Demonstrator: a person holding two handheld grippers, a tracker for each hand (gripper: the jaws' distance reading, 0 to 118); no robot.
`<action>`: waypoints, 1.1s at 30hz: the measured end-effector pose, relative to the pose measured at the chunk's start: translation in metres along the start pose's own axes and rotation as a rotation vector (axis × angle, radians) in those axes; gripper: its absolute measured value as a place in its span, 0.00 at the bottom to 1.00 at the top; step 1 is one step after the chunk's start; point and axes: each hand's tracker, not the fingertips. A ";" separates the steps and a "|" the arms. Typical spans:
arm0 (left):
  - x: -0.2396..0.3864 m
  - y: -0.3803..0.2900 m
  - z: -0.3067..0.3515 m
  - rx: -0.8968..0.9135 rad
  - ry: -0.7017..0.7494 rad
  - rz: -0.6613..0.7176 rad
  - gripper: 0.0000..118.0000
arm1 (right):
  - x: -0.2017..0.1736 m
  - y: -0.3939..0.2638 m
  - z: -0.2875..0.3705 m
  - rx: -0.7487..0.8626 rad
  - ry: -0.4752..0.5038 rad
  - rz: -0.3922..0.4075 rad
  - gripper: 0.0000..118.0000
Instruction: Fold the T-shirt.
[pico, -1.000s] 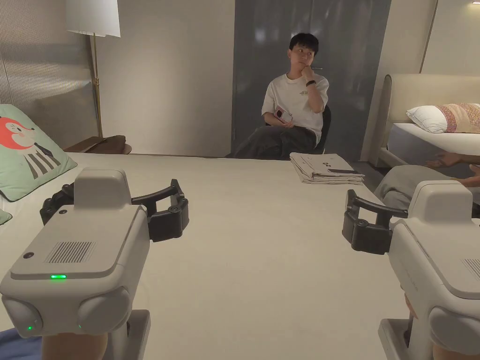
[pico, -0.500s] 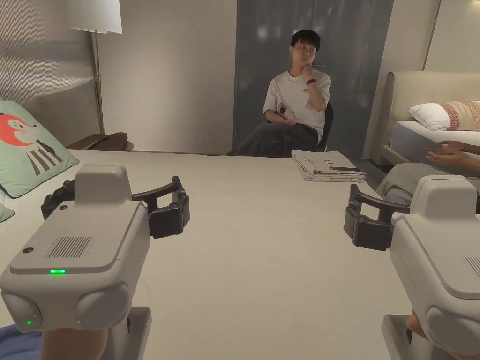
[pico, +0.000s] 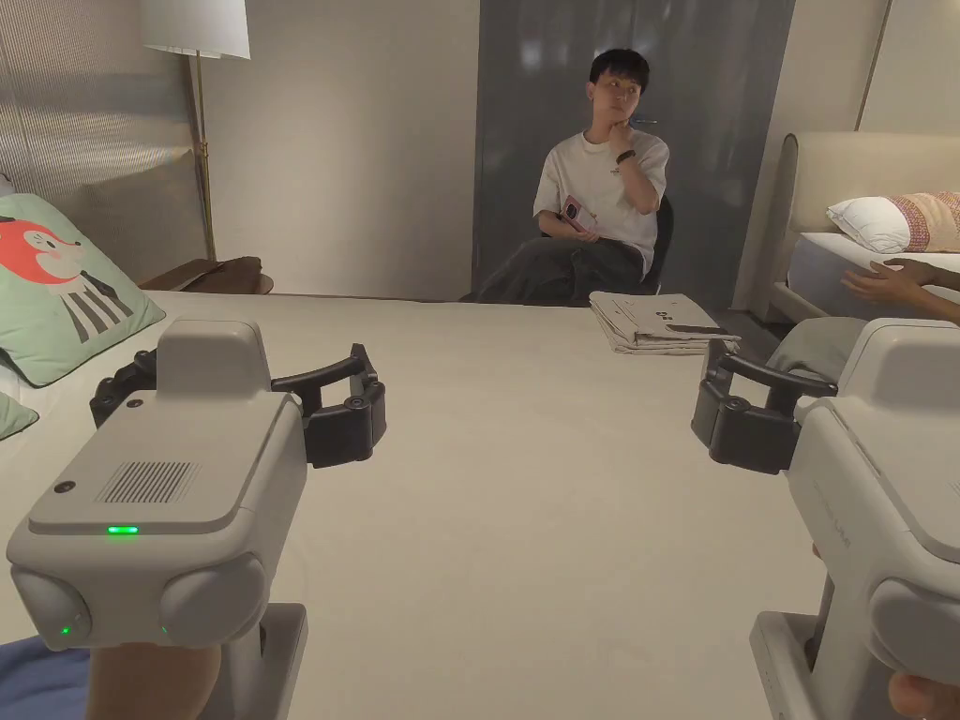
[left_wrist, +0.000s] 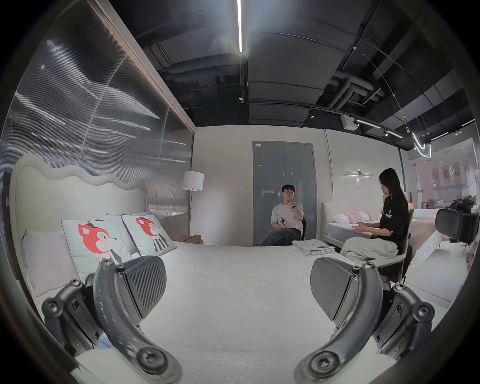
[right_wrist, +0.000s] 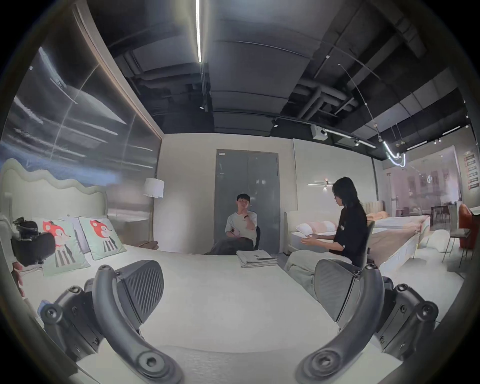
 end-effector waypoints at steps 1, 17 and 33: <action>0.000 0.000 0.000 0.000 0.000 0.000 0.94 | 0.001 0.001 0.000 -0.003 0.006 -0.004 0.97; 0.000 0.001 0.001 -0.007 -0.005 0.003 0.94 | -0.004 -0.005 -0.001 -0.074 -0.014 0.074 0.97; 0.001 -0.001 0.002 -0.009 -0.008 0.009 0.94 | 0.001 -0.007 -0.002 -0.086 -0.004 0.045 0.97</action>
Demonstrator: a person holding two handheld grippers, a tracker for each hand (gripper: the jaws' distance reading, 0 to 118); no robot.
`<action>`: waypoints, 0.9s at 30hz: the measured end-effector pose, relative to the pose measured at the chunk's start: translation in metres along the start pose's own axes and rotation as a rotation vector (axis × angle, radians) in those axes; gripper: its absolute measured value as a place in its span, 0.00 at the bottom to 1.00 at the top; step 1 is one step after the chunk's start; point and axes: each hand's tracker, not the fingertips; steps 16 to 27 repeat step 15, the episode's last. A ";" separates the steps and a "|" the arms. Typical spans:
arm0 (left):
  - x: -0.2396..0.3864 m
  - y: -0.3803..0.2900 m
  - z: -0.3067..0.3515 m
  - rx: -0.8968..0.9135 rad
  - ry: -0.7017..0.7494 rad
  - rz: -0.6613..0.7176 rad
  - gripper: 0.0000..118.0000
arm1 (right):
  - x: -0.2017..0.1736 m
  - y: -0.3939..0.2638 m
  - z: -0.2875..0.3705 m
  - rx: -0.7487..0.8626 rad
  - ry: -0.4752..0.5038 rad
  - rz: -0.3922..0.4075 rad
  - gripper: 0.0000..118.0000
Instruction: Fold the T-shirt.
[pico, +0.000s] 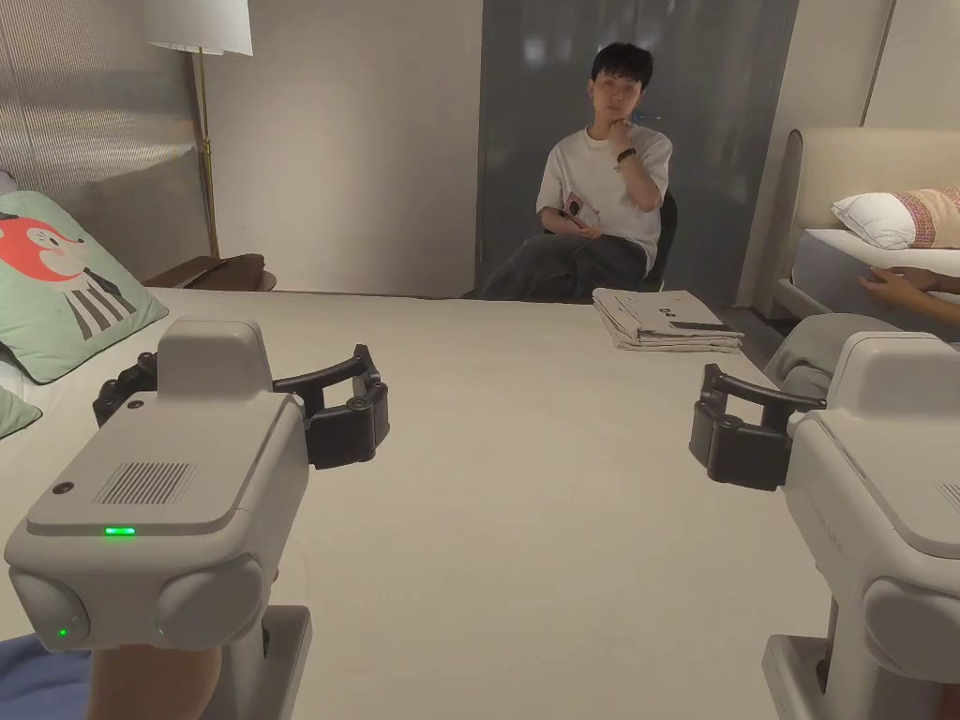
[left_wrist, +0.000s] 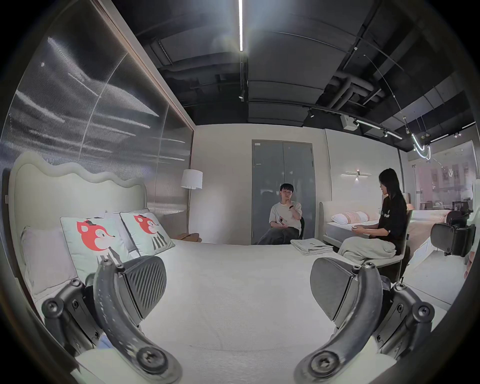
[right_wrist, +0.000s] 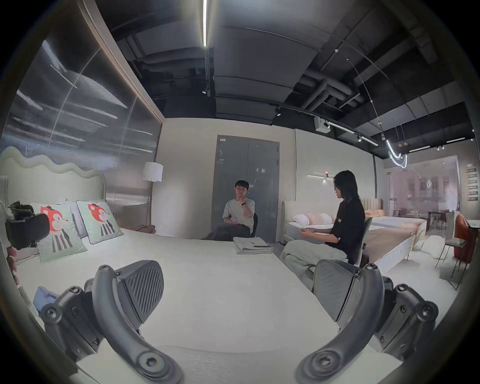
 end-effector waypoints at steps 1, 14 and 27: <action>0.000 0.000 0.000 0.000 0.000 0.000 0.94 | 0.000 0.000 0.000 0.000 0.001 0.001 0.97; 0.001 -0.001 0.001 0.001 -0.004 0.003 0.94 | 0.000 0.001 0.001 -0.012 0.013 -0.017 0.97; 0.001 -0.002 0.001 0.001 -0.004 0.001 0.94 | -0.001 0.001 0.001 -0.010 0.009 -0.010 0.97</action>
